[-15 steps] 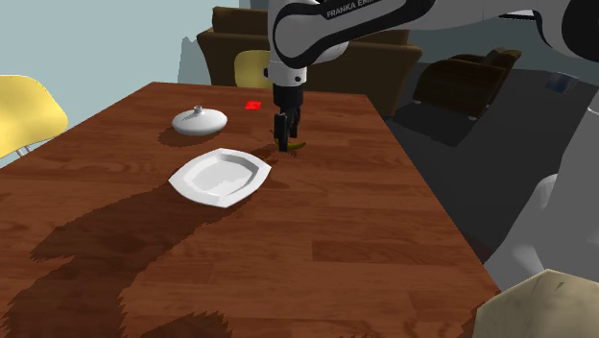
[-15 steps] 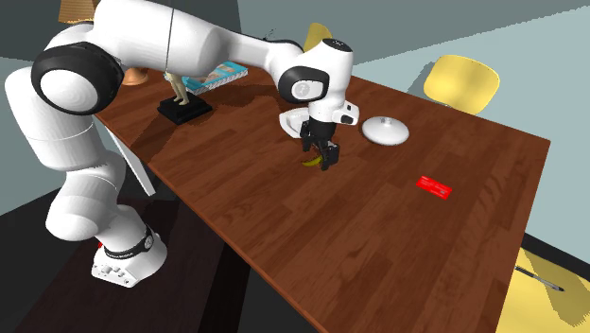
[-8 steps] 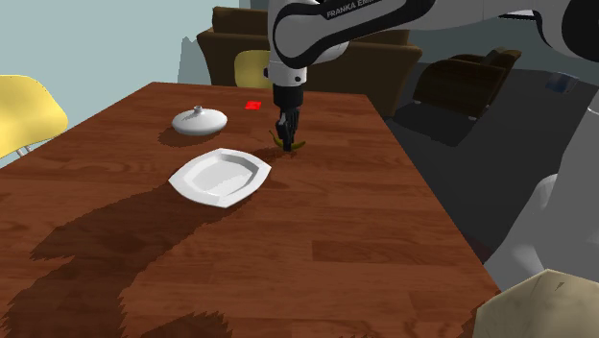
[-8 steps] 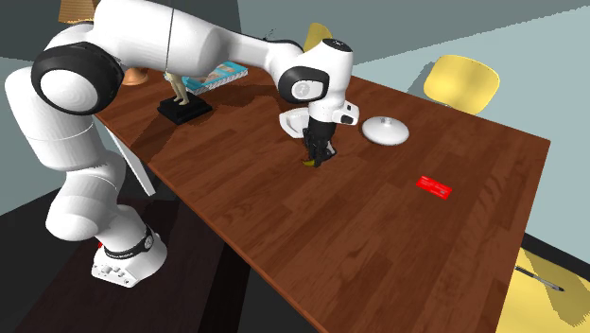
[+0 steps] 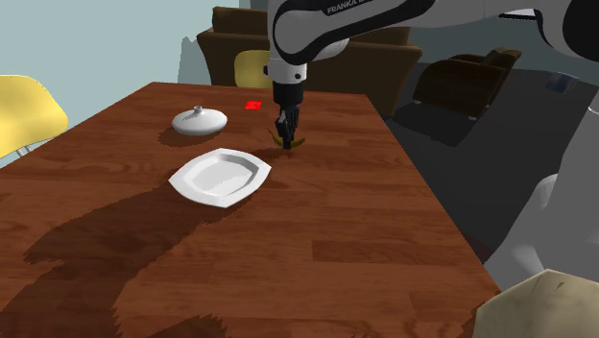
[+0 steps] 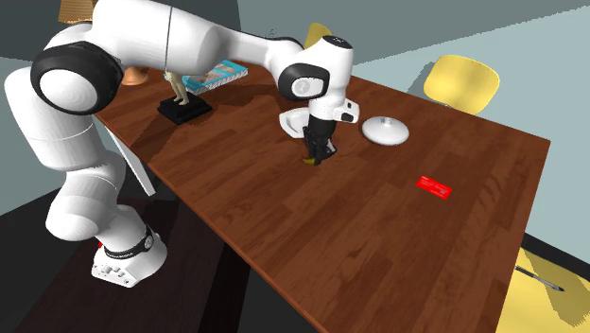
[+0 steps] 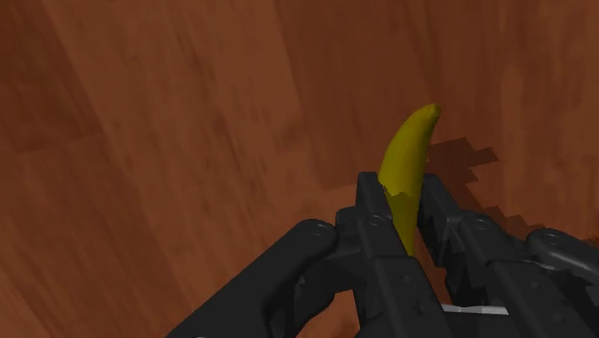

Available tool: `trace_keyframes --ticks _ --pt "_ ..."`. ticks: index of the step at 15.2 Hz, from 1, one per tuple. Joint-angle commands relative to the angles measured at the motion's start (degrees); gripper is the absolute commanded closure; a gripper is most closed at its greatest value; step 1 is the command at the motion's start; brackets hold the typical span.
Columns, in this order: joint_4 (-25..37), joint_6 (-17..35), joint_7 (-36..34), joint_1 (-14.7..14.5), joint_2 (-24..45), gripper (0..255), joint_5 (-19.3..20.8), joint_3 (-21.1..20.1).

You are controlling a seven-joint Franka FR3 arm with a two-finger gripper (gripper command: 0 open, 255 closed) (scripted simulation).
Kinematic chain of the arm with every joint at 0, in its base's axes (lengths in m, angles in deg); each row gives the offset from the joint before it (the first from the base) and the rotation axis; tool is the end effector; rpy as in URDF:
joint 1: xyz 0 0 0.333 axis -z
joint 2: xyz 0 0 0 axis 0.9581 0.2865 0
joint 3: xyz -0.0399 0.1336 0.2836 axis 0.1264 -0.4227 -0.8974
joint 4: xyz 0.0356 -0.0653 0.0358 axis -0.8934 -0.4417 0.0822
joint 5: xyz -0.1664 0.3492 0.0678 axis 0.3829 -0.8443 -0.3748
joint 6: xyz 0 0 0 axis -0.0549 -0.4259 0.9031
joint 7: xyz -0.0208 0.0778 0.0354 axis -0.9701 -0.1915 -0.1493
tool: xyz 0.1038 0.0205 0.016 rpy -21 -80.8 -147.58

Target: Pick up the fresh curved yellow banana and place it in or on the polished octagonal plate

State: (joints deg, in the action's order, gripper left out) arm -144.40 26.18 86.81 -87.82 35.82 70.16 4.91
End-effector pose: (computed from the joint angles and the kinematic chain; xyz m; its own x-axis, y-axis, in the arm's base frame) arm 0.5633 0.2078 0.4508 0.7937 0.6051 -0.0623 0.6016 -0.7960 -0.0663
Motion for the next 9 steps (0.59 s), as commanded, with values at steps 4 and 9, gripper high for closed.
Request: trace_keyframes --ticks 4,9 --pt "2.8 -3.5 0.0 0.1 -0.7 255 0.0 0.0" --pt "6.2 -7.3 -0.1 0.1 -1.1 255 -0.1 0.0"
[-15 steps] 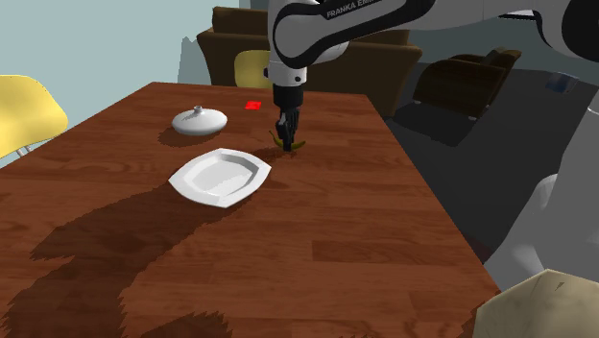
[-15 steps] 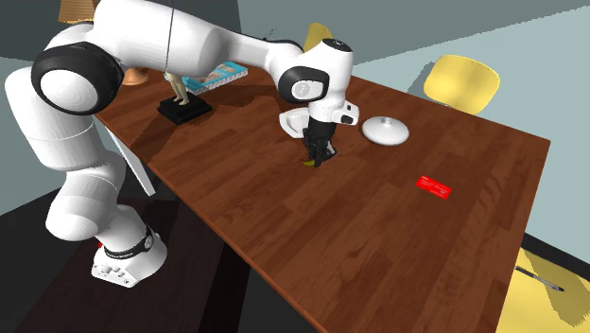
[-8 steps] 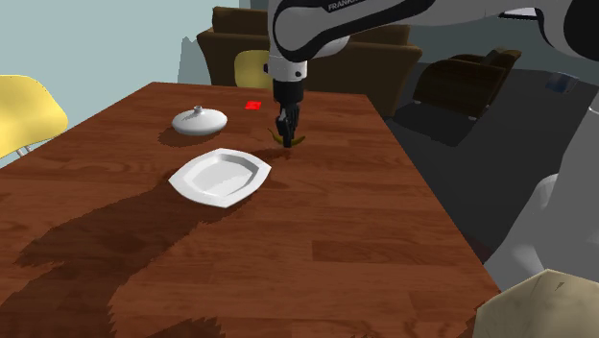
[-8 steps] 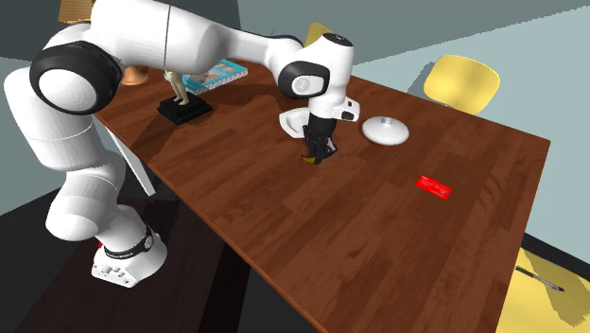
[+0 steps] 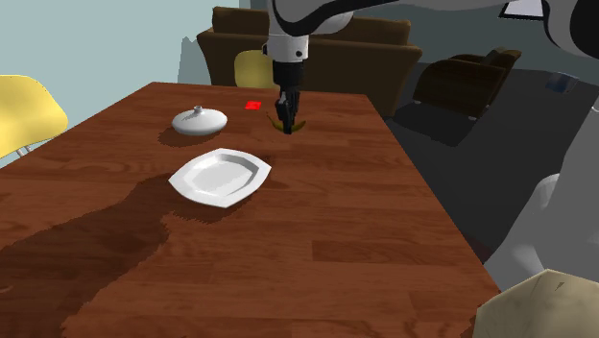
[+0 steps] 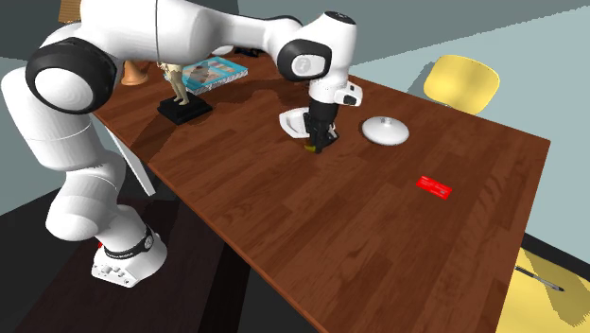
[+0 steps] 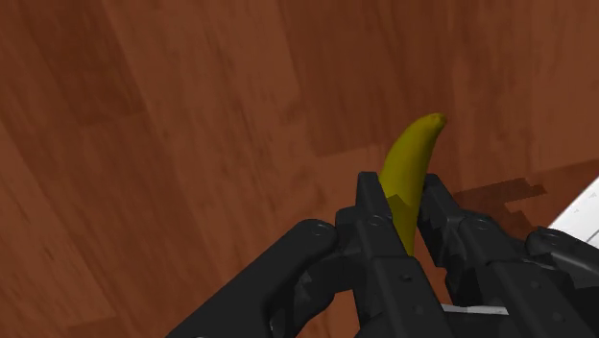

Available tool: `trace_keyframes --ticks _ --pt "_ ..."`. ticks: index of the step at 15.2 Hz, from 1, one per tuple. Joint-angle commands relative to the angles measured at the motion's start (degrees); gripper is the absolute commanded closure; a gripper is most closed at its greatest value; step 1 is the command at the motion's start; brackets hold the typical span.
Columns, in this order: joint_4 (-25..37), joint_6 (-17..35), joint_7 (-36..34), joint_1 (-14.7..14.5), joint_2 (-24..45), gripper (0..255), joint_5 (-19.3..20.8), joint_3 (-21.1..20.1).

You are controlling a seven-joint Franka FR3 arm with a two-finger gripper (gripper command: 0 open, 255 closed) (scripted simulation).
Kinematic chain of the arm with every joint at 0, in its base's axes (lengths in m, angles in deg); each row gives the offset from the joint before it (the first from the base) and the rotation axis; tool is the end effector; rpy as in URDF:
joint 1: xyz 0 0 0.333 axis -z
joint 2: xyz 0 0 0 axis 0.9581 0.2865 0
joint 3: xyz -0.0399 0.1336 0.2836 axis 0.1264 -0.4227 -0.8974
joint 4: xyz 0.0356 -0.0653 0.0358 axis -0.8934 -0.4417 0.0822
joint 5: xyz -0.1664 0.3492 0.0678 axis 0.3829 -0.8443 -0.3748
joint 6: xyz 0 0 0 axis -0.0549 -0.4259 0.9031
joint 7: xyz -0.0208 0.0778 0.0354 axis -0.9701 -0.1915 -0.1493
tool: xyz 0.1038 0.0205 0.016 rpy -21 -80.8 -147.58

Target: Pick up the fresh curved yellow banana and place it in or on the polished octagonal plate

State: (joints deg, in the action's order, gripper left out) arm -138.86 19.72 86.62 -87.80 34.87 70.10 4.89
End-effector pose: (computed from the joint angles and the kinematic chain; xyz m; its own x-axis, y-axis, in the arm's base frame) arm 0.5634 0.2079 0.4972 0.7939 0.6049 -0.0618 0.6015 -0.7961 -0.0664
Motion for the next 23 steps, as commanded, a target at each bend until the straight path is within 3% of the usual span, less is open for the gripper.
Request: trace_keyframes --ticks 1,6,14,22,23 --pt "1.4 -1.6 0.0 0.0 -0.2 255 0.0 0.0" --pt "5.2 -5.4 -0.1 0.0 -0.1 255 0.0 0.0" --pt "11.2 -6.0 -10.4 -6.2 4.9 255 0.7 -4.1" --pt "22.9 -8.6 -20.0 -13.2 13.7 255 2.7 -7.1" --pt "21.9 -7.8 -20.0 -13.2 13.5 255 2.6 -7.1"
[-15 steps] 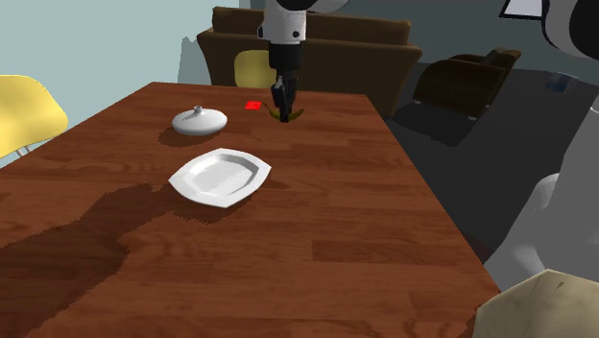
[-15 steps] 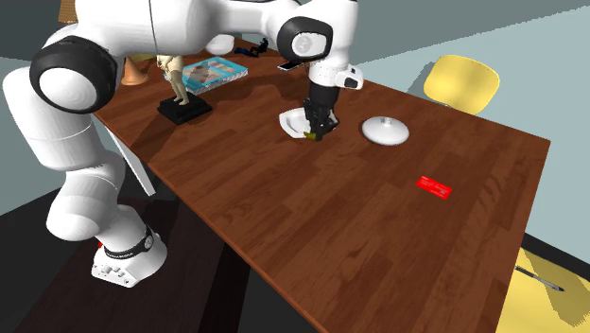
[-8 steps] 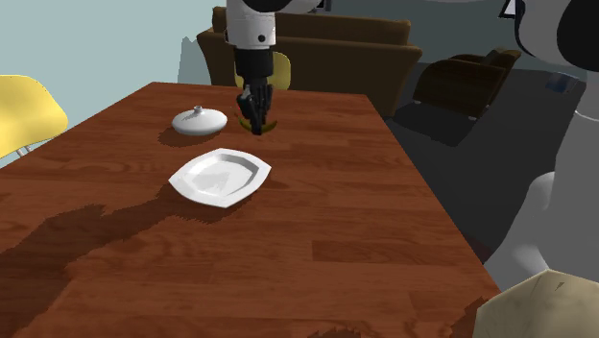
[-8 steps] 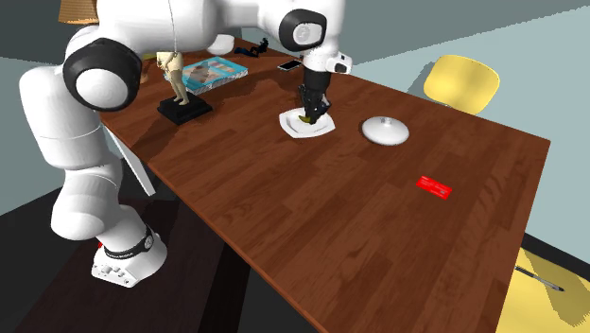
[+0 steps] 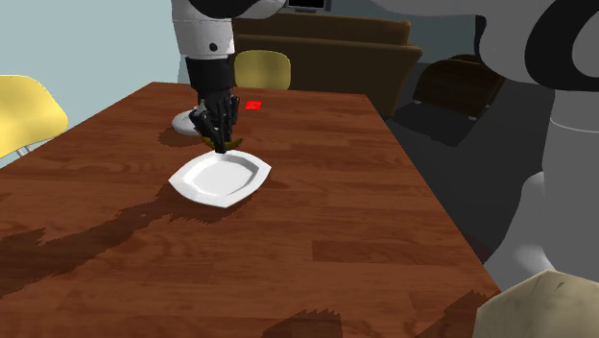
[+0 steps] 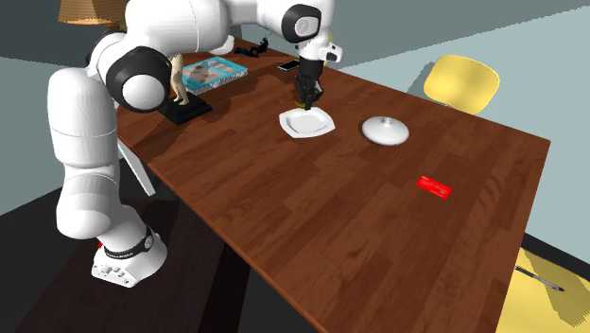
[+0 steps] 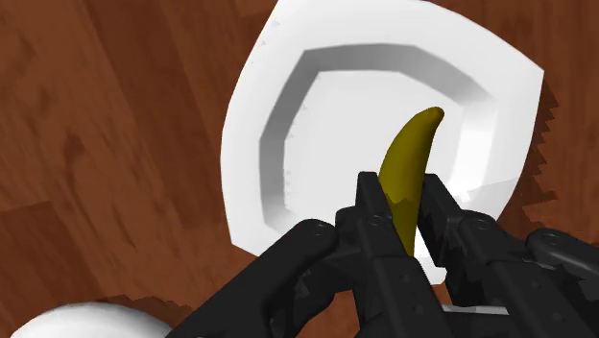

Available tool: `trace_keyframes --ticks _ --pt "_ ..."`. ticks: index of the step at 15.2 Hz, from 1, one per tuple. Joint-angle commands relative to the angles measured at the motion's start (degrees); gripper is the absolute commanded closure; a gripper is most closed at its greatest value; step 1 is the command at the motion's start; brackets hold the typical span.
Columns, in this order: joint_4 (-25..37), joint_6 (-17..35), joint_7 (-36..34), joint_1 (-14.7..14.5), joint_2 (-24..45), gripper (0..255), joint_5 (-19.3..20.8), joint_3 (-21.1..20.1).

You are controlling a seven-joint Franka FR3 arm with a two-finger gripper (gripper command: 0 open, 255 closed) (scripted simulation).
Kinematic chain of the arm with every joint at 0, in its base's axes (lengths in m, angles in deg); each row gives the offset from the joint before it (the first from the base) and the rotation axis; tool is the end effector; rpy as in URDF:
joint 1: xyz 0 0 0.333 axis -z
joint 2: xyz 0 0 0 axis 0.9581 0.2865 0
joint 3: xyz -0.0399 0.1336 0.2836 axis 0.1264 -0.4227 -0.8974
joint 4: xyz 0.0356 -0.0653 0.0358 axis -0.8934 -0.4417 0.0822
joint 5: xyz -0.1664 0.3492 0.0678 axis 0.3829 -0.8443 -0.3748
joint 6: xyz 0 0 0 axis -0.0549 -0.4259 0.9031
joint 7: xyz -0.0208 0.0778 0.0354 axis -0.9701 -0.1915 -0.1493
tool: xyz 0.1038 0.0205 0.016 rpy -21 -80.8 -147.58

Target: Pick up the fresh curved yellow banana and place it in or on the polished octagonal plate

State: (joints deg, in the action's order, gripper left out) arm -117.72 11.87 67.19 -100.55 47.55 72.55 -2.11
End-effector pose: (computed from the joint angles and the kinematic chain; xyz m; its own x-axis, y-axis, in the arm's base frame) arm 0.5236 0.4053 0.5246 0.7928 0.6062 -0.0625 0.6027 -0.7952 -0.0668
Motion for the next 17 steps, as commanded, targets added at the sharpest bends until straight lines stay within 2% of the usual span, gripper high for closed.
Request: trace_keyframes --ticks 1,11,17 --pt "-0.2 0.9 -0.5 -0.4 0.7 255 0.2 -0.1" --pt "-8.0 8.6 -0.2 -0.1 0.6 255 0.1 0.0" --pt "-8.0 8.6 -0.2 -0.1 0.6 255 0.1 0.0"
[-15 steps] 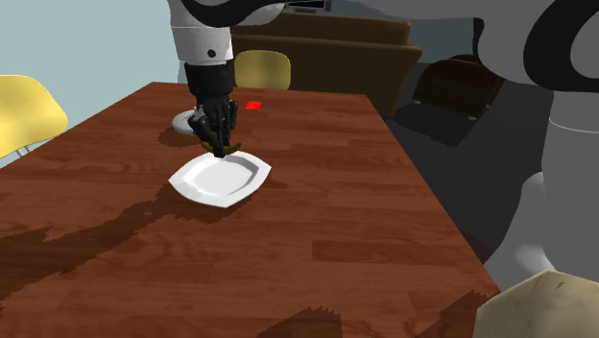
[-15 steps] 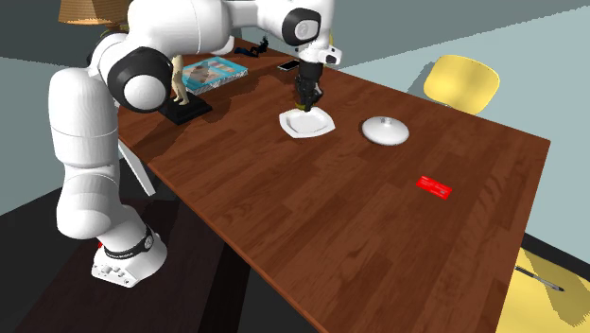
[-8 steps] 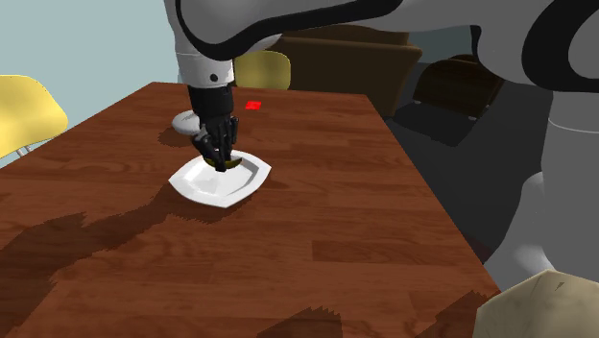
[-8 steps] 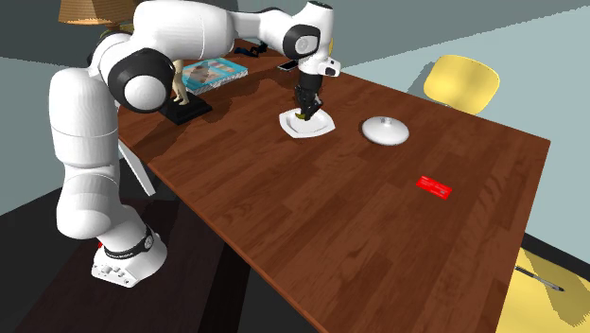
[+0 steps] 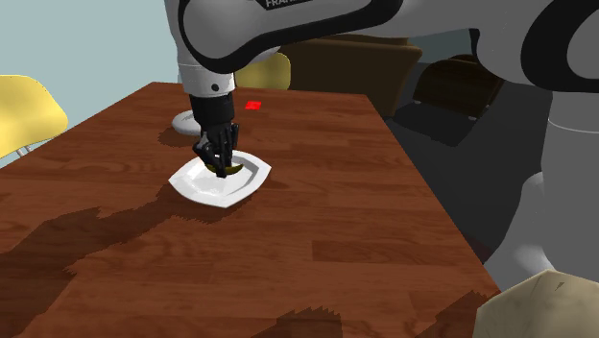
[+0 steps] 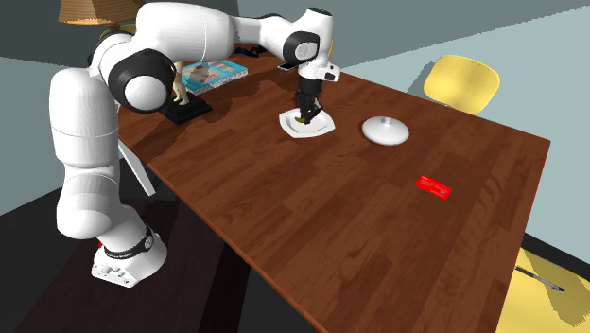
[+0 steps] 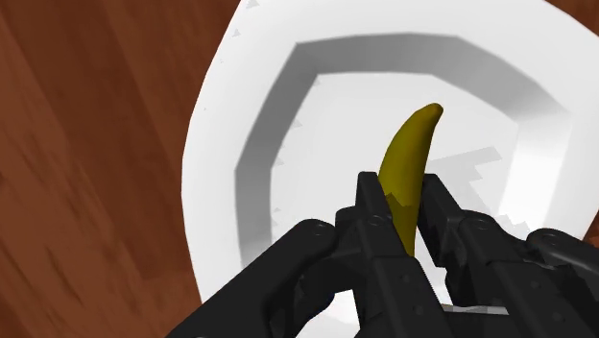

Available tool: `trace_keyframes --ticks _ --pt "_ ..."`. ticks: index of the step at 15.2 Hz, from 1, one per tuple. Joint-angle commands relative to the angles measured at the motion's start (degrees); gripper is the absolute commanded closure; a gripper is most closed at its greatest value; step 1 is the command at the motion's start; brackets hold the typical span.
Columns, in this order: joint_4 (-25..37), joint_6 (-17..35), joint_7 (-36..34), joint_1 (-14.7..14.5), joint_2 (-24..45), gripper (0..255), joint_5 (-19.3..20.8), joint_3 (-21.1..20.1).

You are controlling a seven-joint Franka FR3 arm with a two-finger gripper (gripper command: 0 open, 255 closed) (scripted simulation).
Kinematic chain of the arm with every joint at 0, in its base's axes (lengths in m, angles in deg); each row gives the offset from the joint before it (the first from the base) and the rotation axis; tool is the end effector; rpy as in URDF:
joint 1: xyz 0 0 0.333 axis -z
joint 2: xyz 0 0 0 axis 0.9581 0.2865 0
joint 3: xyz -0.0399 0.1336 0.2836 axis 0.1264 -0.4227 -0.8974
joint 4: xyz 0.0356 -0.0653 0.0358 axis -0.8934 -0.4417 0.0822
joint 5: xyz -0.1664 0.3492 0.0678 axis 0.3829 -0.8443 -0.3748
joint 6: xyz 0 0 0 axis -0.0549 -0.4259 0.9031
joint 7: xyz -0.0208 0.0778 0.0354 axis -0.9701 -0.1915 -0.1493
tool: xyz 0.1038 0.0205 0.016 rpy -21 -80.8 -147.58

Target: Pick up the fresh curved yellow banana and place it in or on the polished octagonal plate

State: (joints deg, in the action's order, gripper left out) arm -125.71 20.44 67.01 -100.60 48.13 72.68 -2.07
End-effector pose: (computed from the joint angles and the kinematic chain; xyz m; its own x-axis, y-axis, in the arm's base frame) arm 0.5241 0.4112 0.4643 0.7937 0.6051 -0.0624 0.6016 -0.7960 -0.0666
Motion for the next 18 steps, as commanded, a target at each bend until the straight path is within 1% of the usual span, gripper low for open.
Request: trace_keyframes --ticks 1,2,3,8,12,18 --pt "0.0 0.0 0.0 0.0 0.0 255 0.0 0.0" --pt "0.0 0.0 0.0 0.0 0.0 255 0.0 0.0" --pt "0.0 0.0 0.0 0.0 0.0 0 0.0 0.0" --pt "0.0 0.0 0.0 0.0 0.0 0 0.0 0.0" --pt "8.5 -7.7 -0.1 -0.2 0.8 0 0.2 0.0" --pt "8.5 -7.7 -0.1 -0.2 0.8 0 0.1 0.0"
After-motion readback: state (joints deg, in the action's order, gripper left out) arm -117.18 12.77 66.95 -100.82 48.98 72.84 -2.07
